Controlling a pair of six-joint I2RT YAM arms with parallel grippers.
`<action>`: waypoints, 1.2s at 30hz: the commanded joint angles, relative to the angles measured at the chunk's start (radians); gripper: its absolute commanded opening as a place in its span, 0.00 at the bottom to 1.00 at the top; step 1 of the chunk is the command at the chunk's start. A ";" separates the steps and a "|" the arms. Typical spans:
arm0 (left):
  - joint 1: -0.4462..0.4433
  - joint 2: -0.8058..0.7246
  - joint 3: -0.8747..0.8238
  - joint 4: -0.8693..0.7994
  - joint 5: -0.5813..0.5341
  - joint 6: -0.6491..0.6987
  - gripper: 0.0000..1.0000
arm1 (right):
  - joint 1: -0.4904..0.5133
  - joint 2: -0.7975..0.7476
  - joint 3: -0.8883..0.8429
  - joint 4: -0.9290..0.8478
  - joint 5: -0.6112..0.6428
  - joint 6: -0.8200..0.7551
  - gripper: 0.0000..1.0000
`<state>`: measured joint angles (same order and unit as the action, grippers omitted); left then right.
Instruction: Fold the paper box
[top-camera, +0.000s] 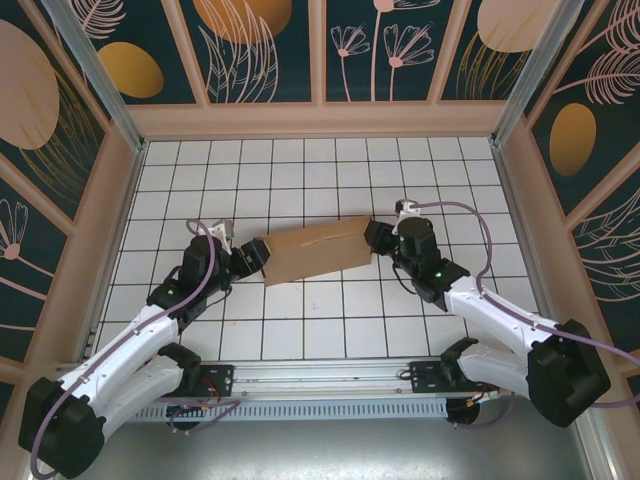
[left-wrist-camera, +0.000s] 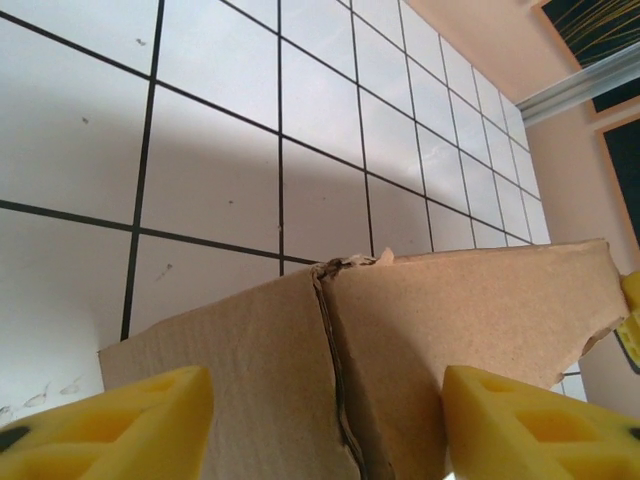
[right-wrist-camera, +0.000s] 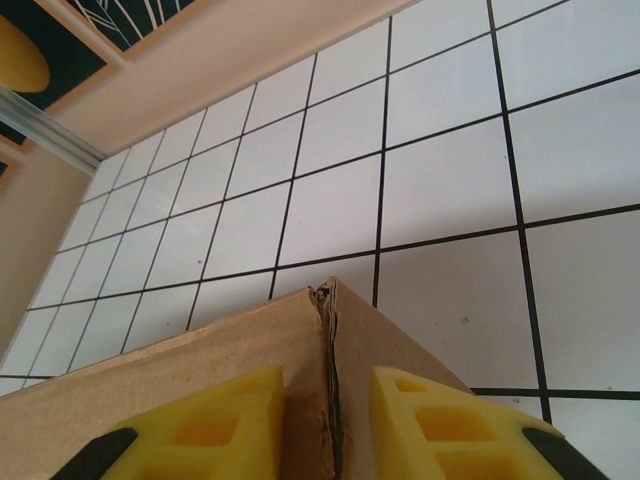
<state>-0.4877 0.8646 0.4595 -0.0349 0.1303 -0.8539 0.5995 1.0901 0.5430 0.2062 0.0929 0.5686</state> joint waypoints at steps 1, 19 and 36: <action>0.005 0.037 -0.065 -0.142 -0.027 0.017 0.53 | 0.009 0.018 -0.068 -0.134 -0.023 0.012 0.27; 0.005 0.126 0.133 0.042 0.127 0.104 0.27 | 0.030 0.050 0.091 0.019 -0.451 -0.014 0.24; 0.037 0.560 0.572 0.135 0.027 0.295 0.25 | -0.134 0.277 0.350 0.170 -0.478 -0.110 0.20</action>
<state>-0.4187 1.3716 0.9417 -0.0082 0.0051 -0.6109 0.4324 1.3376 0.8001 0.2001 -0.1375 0.4911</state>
